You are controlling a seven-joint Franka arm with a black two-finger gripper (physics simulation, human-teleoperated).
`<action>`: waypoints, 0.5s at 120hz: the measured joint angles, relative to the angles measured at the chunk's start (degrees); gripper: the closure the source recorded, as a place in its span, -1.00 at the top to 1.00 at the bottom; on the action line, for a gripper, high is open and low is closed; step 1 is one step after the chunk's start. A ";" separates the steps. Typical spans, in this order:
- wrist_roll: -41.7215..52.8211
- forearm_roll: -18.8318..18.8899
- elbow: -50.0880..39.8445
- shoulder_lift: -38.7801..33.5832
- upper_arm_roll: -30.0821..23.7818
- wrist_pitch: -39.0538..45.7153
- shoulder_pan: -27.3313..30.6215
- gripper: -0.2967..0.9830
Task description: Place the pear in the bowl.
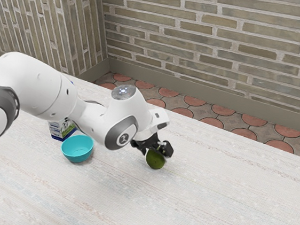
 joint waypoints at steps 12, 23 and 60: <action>-0.20 -0.40 0.11 0.46 0.01 0.16 0.00 0.54; -0.35 -0.75 0.13 1.19 0.01 0.26 0.00 0.54; -0.74 -1.35 1.23 1.58 0.01 0.19 0.00 0.27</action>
